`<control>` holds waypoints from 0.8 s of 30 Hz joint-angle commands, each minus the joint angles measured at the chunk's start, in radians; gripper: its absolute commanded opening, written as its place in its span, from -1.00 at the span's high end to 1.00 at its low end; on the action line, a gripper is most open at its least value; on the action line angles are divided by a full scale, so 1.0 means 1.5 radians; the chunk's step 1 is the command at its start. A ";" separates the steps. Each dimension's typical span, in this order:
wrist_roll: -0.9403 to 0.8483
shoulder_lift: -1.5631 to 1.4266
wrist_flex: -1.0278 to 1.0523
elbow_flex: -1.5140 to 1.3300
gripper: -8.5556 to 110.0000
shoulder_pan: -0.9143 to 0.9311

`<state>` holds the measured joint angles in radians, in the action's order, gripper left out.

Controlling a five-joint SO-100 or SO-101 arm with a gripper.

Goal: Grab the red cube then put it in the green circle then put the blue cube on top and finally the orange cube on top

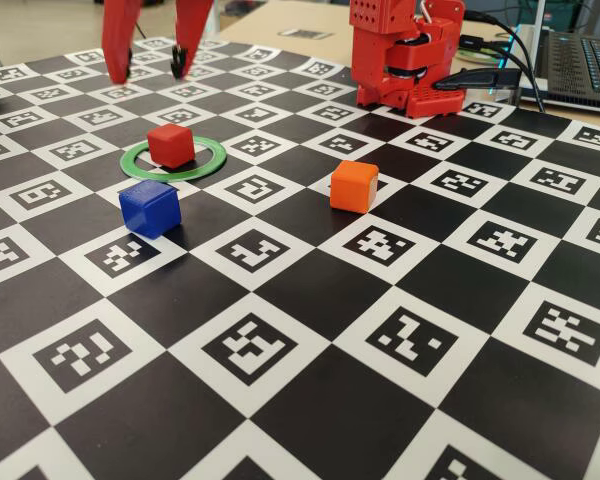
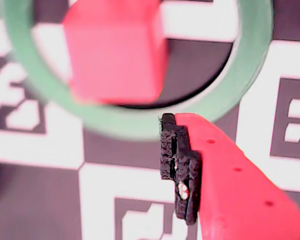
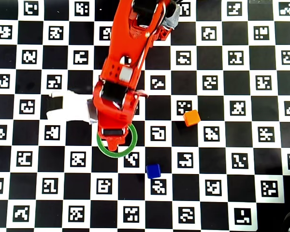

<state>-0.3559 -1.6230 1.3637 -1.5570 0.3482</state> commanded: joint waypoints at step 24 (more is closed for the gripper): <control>0.214 0.167 0.181 0.389 0.15 -0.236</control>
<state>-0.0660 -1.4067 1.6659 -1.0753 0.0092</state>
